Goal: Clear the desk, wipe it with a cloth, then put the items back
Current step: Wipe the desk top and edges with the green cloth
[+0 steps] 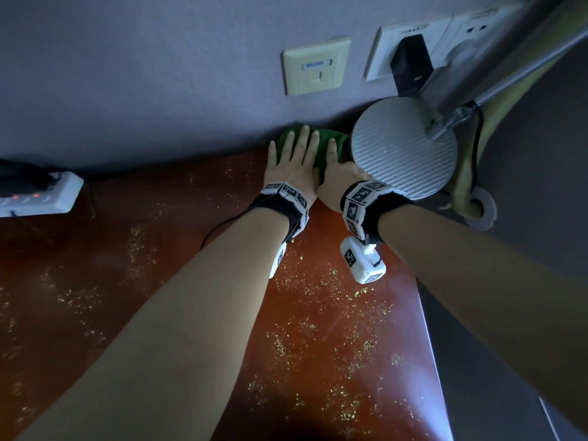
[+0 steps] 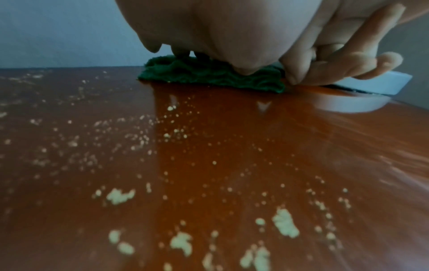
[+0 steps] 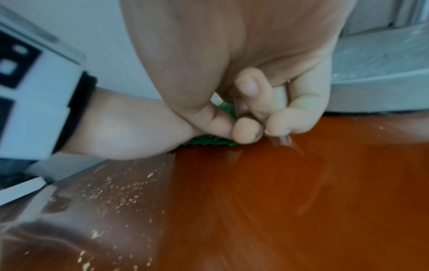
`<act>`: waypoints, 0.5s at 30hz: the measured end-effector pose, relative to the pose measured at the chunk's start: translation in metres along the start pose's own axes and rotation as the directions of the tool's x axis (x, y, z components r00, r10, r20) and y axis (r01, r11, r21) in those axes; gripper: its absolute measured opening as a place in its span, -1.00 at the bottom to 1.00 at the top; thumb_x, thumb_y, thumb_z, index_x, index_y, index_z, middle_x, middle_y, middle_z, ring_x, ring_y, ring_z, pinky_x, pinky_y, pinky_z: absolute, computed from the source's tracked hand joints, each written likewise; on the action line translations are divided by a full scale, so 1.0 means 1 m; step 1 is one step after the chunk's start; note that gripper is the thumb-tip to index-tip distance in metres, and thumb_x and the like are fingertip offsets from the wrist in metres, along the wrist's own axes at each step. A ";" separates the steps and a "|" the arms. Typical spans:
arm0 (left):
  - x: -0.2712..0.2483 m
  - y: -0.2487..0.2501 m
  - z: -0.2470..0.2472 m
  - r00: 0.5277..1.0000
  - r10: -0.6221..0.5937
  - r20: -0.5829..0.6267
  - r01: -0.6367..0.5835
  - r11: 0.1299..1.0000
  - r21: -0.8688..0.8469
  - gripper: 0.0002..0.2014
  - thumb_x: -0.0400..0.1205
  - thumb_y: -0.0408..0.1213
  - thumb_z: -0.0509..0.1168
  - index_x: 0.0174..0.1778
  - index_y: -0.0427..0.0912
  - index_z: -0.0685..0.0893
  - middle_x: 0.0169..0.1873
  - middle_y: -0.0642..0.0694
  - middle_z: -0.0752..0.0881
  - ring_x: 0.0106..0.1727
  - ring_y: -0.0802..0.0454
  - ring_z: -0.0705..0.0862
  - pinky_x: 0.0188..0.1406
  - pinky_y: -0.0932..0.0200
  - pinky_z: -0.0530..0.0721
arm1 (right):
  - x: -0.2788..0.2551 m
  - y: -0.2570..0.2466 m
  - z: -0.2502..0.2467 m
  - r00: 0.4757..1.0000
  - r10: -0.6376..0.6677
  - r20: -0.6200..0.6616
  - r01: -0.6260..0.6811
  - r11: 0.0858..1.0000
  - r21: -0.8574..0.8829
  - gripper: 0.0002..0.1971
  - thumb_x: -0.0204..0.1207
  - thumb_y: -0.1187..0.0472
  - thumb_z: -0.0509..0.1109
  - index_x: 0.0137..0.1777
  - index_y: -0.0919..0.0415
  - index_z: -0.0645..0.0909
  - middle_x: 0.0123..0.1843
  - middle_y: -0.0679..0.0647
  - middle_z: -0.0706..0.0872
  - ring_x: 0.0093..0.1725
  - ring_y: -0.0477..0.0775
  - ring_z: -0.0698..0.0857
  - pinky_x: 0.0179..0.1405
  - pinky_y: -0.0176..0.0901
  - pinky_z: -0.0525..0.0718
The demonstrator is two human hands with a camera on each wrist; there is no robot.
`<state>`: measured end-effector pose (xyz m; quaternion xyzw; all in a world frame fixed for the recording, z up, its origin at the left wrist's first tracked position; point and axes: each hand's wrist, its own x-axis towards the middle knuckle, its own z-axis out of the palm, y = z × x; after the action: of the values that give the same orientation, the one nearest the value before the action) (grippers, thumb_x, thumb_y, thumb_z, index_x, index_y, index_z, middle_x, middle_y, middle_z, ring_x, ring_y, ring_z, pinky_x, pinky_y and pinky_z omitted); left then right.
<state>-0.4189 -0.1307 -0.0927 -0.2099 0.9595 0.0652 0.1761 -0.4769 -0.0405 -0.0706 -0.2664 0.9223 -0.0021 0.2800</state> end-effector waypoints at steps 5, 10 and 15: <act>-0.016 0.000 0.003 0.998 -0.064 0.022 0.066 0.996 -0.066 -0.36 0.79 -0.05 -0.10 0.75 -0.01 -0.25 0.74 -0.03 -0.25 0.75 -0.08 -0.21 0.69 -0.31 -0.16 | -0.008 -0.003 -0.006 0.998 -0.046 0.049 0.046 0.999 -0.001 -0.25 0.70 -0.10 0.05 0.75 0.14 -0.18 0.24 0.34 0.67 0.10 0.36 0.71 0.17 0.24 0.68; -0.053 -0.001 0.014 0.988 -0.139 0.063 0.145 0.985 -0.098 -0.35 0.78 -0.07 -0.12 0.74 0.01 -0.29 0.73 -0.02 -0.30 0.75 -0.06 -0.25 0.69 -0.31 -0.18 | -0.041 -0.009 -0.006 0.989 -0.093 0.117 0.105 0.990 -0.093 -0.25 0.68 -0.14 0.08 0.76 0.05 -0.15 0.39 0.32 0.57 0.26 0.38 0.65 0.20 0.20 0.61; -0.098 0.015 0.028 0.978 -0.178 0.111 0.189 0.977 -0.101 -0.34 0.79 -0.05 -0.12 0.72 -0.02 -0.35 0.72 -0.03 -0.35 0.74 -0.08 -0.28 0.69 -0.29 -0.20 | -0.087 0.003 0.007 0.975 -0.117 0.187 0.142 0.982 -0.125 -0.26 0.68 -0.18 0.04 0.75 -0.04 -0.21 0.28 0.22 0.63 0.11 0.26 0.69 -0.08 0.05 0.59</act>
<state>-0.3335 -0.0741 -0.0821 -0.3033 0.9208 0.1123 0.2180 -0.4133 0.0057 -0.0318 -0.3440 0.8720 0.0672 0.3417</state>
